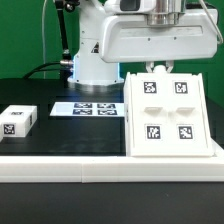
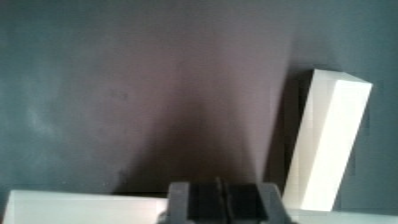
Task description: Assemble cabinet
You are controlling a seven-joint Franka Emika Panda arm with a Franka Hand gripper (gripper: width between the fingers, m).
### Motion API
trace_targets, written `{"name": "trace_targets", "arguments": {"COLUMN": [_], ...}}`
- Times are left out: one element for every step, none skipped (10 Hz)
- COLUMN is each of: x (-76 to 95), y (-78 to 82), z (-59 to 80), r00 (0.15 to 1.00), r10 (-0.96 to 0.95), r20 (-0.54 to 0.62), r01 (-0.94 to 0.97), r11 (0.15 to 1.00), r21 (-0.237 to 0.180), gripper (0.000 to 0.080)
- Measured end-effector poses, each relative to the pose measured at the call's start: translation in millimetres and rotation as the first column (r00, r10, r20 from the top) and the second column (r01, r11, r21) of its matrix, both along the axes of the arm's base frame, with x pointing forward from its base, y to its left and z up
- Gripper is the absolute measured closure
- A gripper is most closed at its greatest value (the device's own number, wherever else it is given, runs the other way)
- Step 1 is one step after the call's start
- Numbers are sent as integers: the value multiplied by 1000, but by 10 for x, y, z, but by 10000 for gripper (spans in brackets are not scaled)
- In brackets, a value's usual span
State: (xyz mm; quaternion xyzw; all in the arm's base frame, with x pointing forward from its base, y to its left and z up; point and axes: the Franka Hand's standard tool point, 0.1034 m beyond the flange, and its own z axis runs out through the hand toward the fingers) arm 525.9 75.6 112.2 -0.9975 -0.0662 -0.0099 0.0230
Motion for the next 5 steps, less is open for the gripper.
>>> {"name": "trace_targets", "arguments": {"x": [32,83,101,94,96], "y": [-14,-9,-5,-6,-6], "z": [75,156,142,132,134], "r00": [1000,999,1000,1000,1000], "r10": [1,3,3,3,3], "r20": [-23,-39,-26,-28,-28], "r01": [-1,-3,-3,-3,-3], "r11": [1000,1000,1000,1000,1000], "r21": [-3,-4,-3,-3,-3], "gripper": [798,798,798,798,798]}}
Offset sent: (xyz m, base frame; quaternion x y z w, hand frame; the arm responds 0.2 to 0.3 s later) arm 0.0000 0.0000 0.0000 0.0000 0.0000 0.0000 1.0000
